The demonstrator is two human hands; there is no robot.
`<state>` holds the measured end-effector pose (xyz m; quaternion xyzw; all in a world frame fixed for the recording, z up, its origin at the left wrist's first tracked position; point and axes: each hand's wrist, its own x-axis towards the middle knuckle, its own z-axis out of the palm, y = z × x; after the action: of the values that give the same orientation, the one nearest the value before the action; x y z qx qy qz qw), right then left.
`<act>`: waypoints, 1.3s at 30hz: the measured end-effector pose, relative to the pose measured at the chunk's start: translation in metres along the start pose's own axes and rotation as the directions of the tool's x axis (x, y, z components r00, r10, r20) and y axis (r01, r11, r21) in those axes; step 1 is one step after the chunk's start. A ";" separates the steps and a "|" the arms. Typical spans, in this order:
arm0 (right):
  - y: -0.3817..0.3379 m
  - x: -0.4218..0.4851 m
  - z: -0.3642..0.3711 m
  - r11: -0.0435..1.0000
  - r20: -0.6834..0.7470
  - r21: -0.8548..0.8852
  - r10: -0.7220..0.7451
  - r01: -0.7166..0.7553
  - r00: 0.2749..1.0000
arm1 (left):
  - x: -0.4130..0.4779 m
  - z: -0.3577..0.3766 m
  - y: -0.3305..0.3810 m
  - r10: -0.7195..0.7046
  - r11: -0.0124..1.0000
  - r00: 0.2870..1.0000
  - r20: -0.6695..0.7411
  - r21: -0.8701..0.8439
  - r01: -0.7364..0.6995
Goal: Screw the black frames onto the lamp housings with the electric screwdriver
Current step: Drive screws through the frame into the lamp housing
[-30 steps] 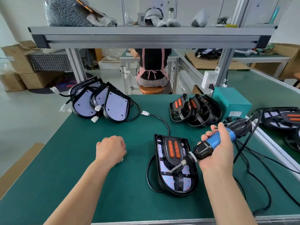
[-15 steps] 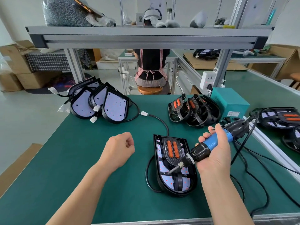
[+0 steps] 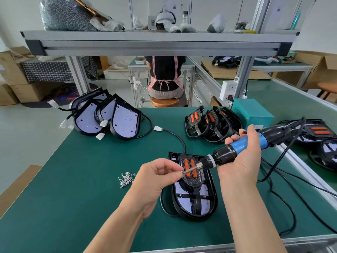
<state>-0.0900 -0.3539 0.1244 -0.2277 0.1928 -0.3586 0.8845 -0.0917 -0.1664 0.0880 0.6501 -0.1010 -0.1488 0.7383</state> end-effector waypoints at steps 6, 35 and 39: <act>-0.003 -0.002 0.000 1.000 -0.002 -0.002 -0.003 0.003 1.000 | -0.005 0.005 0.004 -0.017 0.997 1.000 0.023 -0.080 0.019; 0.001 0.000 -0.004 0.998 -0.094 -0.056 0.021 -0.026 0.995 | -0.016 0.029 -0.025 0.804 0.420 0.591 -0.062 0.763 -0.491; 0.005 0.002 -0.005 0.997 -0.096 -0.070 0.013 -0.019 0.995 | -0.016 0.029 -0.027 0.794 0.436 0.603 -0.071 0.758 -0.484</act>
<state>-0.0882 -0.3538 0.1170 -0.2399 0.2495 -0.3549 0.8685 -0.1184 -0.1905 0.0655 0.7915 -0.2313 0.3421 0.4506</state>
